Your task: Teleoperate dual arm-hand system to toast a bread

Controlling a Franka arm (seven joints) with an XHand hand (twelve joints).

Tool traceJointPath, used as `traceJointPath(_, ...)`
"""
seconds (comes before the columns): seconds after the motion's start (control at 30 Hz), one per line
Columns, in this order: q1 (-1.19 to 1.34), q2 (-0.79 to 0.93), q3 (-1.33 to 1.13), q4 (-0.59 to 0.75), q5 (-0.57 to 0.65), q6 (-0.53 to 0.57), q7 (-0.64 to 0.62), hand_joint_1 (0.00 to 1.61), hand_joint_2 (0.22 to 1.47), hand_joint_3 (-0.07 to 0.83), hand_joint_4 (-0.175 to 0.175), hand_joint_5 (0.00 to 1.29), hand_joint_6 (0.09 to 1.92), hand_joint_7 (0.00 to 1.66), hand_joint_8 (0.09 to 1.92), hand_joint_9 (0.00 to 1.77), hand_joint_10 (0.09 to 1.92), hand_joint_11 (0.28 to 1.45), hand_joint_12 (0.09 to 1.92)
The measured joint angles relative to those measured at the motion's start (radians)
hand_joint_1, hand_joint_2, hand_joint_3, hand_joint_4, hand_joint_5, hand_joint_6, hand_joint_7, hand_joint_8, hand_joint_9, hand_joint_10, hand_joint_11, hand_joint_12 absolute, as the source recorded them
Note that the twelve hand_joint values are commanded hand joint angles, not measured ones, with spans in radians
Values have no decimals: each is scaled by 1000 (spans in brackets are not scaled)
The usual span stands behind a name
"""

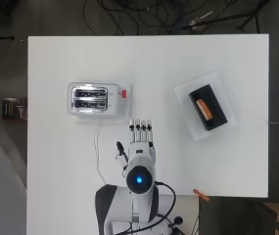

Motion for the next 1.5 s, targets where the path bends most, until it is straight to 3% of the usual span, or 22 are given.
traceJointPath(0.23, -13, -53, -64, 41, -37, -35, -23, 189, 1247, 10, -91, 246, 87, 401, 87, 499, 87, 445, 87)
traceJointPath(0.53, -30, 164, -164, 221, -73, -94, 16, 120, 1244, 2, -101, 299, 87, 401, 87, 462, 87, 436, 87)
traceJointPath(0.63, -33, 246, -231, 273, -82, -113, 3, 47, 1183, -17, -31, 269, 87, 358, 87, 448, 87, 458, 87)
traceJointPath(0.7, -38, 304, -254, 325, -80, -155, -20, 24, 1128, -16, -4, 251, 87, 347, 87, 440, 87, 460, 87)
traceJointPath(0.83, -58, 516, -284, 507, -102, -261, -69, 23, 1041, -7, 31, 334, 87, 424, 87, 497, 87, 444, 87)
traceJointPath(1.0, -117, 841, -314, 789, -112, -363, -157, 22, 1018, -5, 55, 327, 87, 436, 87, 551, 87, 473, 87)
traceJointPath(1.13, -213, 1120, -330, 1068, -65, -406, -242, 80, 1035, -2, 46, 318, 87, 439, 87, 611, 87, 542, 87)
traceJointPath(1.2, -228, 1197, -340, 1143, -49, -402, -252, 116, 1031, -1, 16, 372, 87, 536, 87, 740, 87, 614, 87)
traceJointPath(1.3, -237, 1204, -344, 1122, -40, -364, -243, 161, 1040, 3, 4, 432, 87, 598, 87, 803, 87, 652, 87)
traceJointPath(1.5, -252, 1080, -336, 796, -29, -277, -243, 120, 1031, -1, 42, 369, 87, 498, 87, 707, 87, 596, 87)
